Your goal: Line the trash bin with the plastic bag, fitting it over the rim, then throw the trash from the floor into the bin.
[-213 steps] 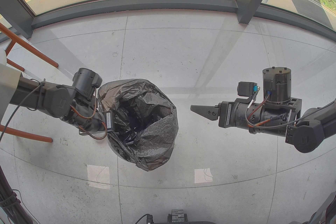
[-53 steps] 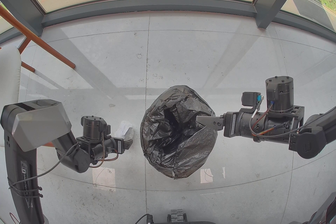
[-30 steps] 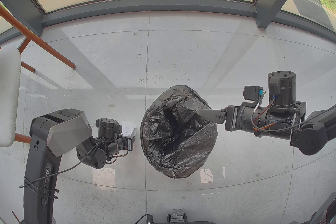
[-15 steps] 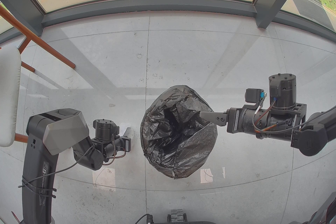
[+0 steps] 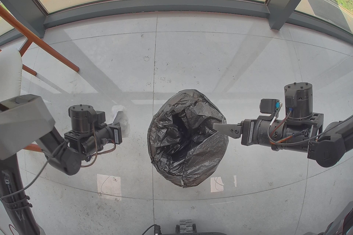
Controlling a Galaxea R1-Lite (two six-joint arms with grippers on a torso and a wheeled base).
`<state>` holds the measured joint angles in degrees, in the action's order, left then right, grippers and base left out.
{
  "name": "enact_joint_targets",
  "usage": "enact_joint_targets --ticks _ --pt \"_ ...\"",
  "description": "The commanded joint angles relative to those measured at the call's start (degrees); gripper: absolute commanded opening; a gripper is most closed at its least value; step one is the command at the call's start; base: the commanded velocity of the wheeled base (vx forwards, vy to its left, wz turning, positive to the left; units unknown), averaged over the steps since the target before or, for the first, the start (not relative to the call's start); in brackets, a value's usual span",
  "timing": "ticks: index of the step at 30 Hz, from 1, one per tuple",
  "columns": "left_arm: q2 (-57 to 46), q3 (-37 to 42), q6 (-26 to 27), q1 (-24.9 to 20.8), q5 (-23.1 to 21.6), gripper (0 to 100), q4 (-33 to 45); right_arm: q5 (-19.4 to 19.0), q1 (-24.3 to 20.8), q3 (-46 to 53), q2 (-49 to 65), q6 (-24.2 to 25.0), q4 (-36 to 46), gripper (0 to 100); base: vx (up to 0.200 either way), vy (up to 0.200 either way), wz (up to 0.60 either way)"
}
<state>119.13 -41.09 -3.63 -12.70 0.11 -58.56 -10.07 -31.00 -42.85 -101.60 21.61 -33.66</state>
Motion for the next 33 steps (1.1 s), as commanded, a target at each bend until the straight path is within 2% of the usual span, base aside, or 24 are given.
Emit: enact_joint_targets --ticks 1,8,17,22,27,33 --pt "-11.5 0.5 -0.4 -1.1 -0.2 0 3.7 0.0 -1.8 0.3 0.1 0.0 0.0 100 0.000 0.000 0.00" --pt "-14.4 1.2 -6.5 -10.0 -0.4 0 5.7 0.0 -1.6 0.8 -0.1 0.1 0.1 100 0.000 0.000 0.00" --pt "-18.6 -0.5 -7.0 -12.4 -0.6 0 6.2 0.0 -1.1 3.7 0.1 -0.1 0.1 100 0.000 0.000 0.00" --pt "-20.0 0.5 -7.5 -17.8 -0.6 0 7.3 0.0 -0.9 3.7 -0.1 -0.1 0.1 100 0.000 0.000 0.00" --pt "-19.4 0.6 -11.3 -23.6 -0.4 0 7.2 0.1 -0.9 3.7 -0.2 -0.1 0.2 100 0.000 0.000 0.00" --pt "-15.1 1.5 -11.0 -24.0 -0.2 0 6.8 1.1 -0.9 3.7 -0.4 0.1 0.2 100 0.000 0.000 0.00"
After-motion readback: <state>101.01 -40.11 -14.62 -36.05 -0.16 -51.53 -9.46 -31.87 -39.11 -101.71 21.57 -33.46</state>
